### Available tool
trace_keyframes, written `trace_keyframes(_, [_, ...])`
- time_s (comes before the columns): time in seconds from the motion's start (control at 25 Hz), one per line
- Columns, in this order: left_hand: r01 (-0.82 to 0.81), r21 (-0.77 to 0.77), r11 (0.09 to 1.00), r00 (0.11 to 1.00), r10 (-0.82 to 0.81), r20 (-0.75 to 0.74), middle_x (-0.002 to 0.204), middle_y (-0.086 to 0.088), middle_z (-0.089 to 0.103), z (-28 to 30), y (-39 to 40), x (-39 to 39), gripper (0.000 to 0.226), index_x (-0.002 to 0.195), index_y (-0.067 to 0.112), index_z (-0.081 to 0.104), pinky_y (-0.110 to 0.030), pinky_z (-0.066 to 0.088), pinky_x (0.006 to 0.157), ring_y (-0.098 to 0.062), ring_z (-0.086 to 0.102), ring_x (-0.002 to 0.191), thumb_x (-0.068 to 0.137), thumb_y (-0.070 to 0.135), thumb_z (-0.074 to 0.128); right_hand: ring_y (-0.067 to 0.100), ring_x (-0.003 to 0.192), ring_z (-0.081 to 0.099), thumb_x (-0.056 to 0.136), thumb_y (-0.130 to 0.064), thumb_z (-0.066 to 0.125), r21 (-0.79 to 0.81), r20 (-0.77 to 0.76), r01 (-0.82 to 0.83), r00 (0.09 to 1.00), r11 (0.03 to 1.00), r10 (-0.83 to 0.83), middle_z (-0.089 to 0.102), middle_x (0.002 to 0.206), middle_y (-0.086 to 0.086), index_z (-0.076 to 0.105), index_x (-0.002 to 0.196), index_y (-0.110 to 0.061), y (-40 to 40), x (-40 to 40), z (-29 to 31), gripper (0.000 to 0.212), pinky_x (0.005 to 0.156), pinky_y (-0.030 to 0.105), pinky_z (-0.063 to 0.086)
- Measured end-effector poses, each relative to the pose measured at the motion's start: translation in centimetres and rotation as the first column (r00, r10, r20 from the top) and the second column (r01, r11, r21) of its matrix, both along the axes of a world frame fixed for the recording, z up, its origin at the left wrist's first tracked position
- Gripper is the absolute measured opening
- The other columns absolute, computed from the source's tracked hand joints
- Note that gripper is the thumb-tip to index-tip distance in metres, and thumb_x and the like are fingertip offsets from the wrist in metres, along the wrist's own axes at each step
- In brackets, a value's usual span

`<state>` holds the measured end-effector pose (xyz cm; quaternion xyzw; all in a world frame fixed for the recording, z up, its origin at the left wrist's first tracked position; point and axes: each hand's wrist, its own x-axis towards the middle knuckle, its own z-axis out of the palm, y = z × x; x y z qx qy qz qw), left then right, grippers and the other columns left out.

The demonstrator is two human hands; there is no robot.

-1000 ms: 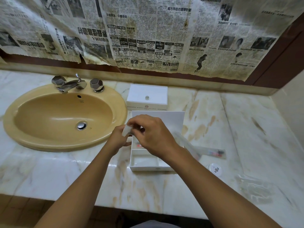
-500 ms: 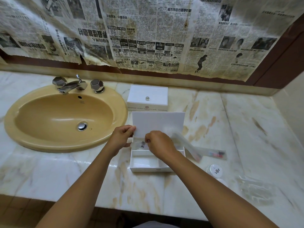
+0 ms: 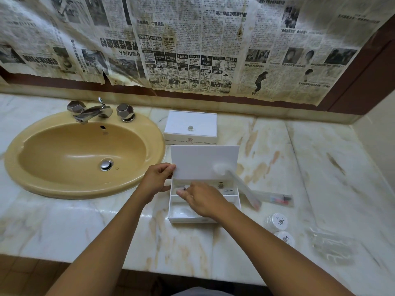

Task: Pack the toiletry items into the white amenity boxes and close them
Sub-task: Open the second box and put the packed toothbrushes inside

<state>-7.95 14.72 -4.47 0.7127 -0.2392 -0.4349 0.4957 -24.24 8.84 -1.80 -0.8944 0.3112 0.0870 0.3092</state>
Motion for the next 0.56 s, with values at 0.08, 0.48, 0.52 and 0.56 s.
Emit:
trace_keyframes(0.08, [-0.002, 0.009, 1.0, 1.0, 0.002, 0.005, 0.091, 0.001, 0.07, -0.1, 0.0, 0.1, 0.022, 0.091, 0.015, 0.07, -0.025, 0.054, 0.058, -0.006, 0.068, 0.085, 0.1, 0.028, 0.054, 0.025, 0.076, 0.046, 0.1, -0.049, 0.033, 0.012, 0.009, 0.01, 1.0, 1.0, -0.01, 0.042, 0.066, -0.004, 0.029, 0.052, -0.034, 0.0, 0.0, 0.1, 0.051, 0.069, 0.031, 0.031])
trace_keyframes(0.48, [-0.017, 0.013, 1.0, 1.0, 0.017, -0.005, 0.098, -0.007, 0.068, -0.5, -0.2, 0.2, 0.024, 0.095, 0.01, 0.07, -0.025, 0.055, 0.057, -0.013, 0.066, 0.091, 0.1, 0.028, 0.055, 0.016, 0.087, 0.06, 0.091, -0.021, 0.055, -0.164, 0.445, 0.29, 0.875, 0.943, -0.192, 0.068, 0.097, 0.0, 0.07, 0.104, -0.015, -2.0, -1.7, 3.2, 0.02, 0.079, 0.03, 0.048])
trace_keyframes(0.52, [-0.016, 0.015, 1.0, 1.0, 0.016, -0.007, 0.098, -0.007, 0.068, -0.6, -0.1, 0.2, 0.024, 0.095, 0.01, 0.07, -0.025, 0.055, 0.058, -0.014, 0.067, 0.091, 0.1, 0.028, 0.054, 0.016, 0.086, 0.06, 0.089, -0.018, 0.056, -0.167, 0.485, 0.348, 0.844, 0.922, -0.23, 0.068, 0.096, 0.0, 0.07, 0.104, -0.015, -2.5, -2.2, 3.6, 0.02, 0.078, 0.028, 0.048])
trace_keyframes(0.56, [-0.016, 0.016, 1.0, 1.0, 0.016, -0.007, 0.098, -0.007, 0.069, -0.6, -0.1, 0.2, 0.024, 0.095, 0.011, 0.07, -0.026, 0.055, 0.059, -0.014, 0.067, 0.092, 0.1, 0.028, 0.054, 0.015, 0.086, 0.059, 0.088, -0.015, 0.057, -0.172, 0.508, 0.403, 0.818, 0.899, -0.269, 0.067, 0.095, 0.0, 0.069, 0.104, -0.014, -3.1, -2.7, 3.8, 0.021, 0.077, 0.027, 0.047])
